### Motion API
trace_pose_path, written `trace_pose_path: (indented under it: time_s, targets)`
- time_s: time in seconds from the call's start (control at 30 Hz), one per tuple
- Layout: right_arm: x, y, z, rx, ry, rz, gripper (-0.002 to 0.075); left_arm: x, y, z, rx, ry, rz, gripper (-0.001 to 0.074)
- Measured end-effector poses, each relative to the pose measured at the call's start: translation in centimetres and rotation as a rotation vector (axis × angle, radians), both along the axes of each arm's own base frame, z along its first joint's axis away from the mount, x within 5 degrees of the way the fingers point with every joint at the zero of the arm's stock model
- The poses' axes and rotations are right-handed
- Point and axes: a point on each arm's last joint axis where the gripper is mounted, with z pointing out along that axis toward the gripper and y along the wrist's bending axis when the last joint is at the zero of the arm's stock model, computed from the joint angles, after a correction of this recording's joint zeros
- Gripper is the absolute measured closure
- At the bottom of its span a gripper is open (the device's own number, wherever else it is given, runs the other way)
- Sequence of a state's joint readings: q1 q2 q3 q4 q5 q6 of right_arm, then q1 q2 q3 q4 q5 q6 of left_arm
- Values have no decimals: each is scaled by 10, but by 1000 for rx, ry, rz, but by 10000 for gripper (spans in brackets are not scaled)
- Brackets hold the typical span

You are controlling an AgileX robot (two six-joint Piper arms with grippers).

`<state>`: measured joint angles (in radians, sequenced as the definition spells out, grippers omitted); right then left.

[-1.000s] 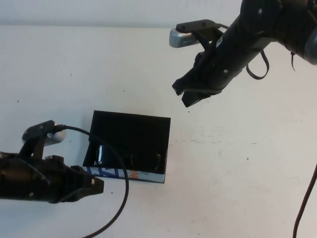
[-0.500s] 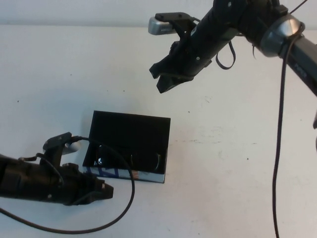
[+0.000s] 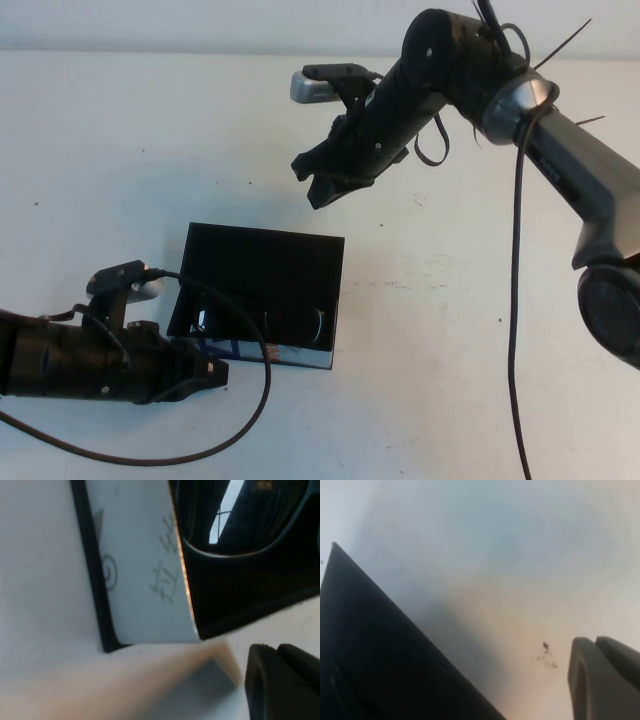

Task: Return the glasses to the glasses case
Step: Close the glasses case

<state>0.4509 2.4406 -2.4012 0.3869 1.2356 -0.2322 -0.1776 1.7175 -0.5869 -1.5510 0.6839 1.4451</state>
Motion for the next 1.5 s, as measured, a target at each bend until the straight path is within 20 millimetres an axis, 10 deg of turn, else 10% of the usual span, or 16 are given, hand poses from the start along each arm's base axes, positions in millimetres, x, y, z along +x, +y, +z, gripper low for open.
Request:
trace_pose_path:
  time_s: [1.5]
  targets:
    - [-19,35,-26,84,147,35,737,1,-2,-5,-23,18,-15,738]
